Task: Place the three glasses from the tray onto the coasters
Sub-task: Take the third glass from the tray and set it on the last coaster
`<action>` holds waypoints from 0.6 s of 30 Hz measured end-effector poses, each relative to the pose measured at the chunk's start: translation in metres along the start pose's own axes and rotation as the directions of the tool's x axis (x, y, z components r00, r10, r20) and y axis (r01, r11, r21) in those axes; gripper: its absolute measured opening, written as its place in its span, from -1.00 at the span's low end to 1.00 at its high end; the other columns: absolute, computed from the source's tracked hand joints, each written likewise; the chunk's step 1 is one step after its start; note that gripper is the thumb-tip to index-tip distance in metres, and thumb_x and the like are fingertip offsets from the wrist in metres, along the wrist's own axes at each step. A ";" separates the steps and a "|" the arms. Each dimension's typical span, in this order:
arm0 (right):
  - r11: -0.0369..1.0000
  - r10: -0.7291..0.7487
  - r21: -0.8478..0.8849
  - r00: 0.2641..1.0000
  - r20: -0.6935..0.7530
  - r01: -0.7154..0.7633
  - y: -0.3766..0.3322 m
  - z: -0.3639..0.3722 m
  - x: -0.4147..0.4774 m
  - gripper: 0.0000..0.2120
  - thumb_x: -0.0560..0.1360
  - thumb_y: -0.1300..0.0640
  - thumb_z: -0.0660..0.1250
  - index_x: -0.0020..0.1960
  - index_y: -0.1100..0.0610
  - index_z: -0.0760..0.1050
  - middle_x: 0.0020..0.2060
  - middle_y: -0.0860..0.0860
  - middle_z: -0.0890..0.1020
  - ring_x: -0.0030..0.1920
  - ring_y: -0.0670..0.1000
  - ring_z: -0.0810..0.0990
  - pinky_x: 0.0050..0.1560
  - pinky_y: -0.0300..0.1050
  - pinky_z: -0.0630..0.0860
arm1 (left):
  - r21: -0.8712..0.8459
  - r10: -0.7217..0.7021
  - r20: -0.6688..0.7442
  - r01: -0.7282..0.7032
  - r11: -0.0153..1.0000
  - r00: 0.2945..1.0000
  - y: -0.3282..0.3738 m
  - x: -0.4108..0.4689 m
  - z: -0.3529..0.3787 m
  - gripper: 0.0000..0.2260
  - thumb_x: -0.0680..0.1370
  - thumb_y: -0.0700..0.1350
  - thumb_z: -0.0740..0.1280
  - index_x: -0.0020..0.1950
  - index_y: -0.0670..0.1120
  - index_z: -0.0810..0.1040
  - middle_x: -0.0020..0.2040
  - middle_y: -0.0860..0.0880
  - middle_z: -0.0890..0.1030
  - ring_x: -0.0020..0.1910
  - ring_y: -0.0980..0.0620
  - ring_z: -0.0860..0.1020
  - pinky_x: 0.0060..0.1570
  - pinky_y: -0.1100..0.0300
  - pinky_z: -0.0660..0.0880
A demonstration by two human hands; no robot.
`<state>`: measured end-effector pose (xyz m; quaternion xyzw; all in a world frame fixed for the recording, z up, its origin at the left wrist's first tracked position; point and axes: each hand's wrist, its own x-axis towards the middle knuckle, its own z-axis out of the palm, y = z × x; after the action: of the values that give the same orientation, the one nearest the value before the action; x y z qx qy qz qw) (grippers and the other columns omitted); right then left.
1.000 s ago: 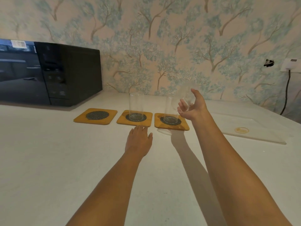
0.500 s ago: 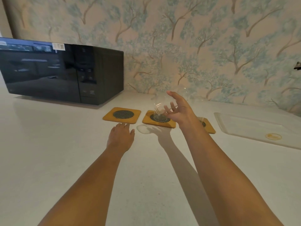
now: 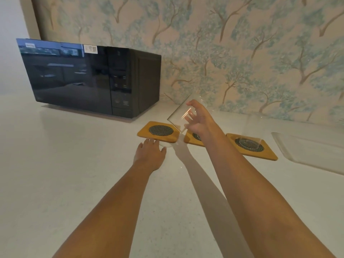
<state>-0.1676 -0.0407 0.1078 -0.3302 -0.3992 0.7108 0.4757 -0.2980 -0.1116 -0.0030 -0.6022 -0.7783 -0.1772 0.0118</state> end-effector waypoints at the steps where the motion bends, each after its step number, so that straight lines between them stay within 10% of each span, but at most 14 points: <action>1: 0.999 0.004 -0.034 1.000 -0.002 -0.004 0.002 0.004 0.005 -0.38 0.47 0.19 0.34 0.49 0.06 0.25 0.52 0.08 0.20 0.53 0.11 0.16 0.51 0.08 0.07 | 0.008 0.000 0.002 0.000 1.000 1.000 -0.001 0.001 0.000 -0.52 0.62 0.10 0.01 0.47 -0.11 0.21 0.50 -0.12 0.26 0.47 -0.11 0.23 0.45 -0.05 0.14; 5: 0.981 -0.007 -0.192 1.000 -0.021 0.003 0.012 0.015 0.020 -0.30 0.43 0.18 0.42 0.50 0.11 0.22 0.36 0.08 0.32 0.37 0.10 0.31 0.26 0.03 0.37 | 0.025 -0.012 0.004 0.012 1.000 1.000 -0.003 0.003 0.003 -0.50 0.61 0.12 -0.01 0.48 -0.11 0.19 0.51 -0.10 0.24 0.49 -0.09 0.19 0.47 -0.03 0.10; 18: 0.905 -0.121 -0.422 0.986 -0.116 0.061 0.032 0.030 0.069 -0.13 0.36 0.13 0.52 0.49 0.05 0.07 0.45 0.13 0.27 0.42 0.17 0.30 0.29 0.11 0.35 | 0.027 -0.029 -0.021 0.029 0.999 0.999 -0.004 0.007 0.008 -0.49 0.60 0.15 0.00 0.46 -0.09 0.23 0.50 -0.07 0.26 0.49 -0.07 0.22 0.45 -0.04 0.14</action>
<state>-0.2288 0.0093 0.0877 -0.4539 -0.5225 0.5615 0.4536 -0.3024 -0.1035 -0.0097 -0.5888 -0.7891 -0.1730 0.0254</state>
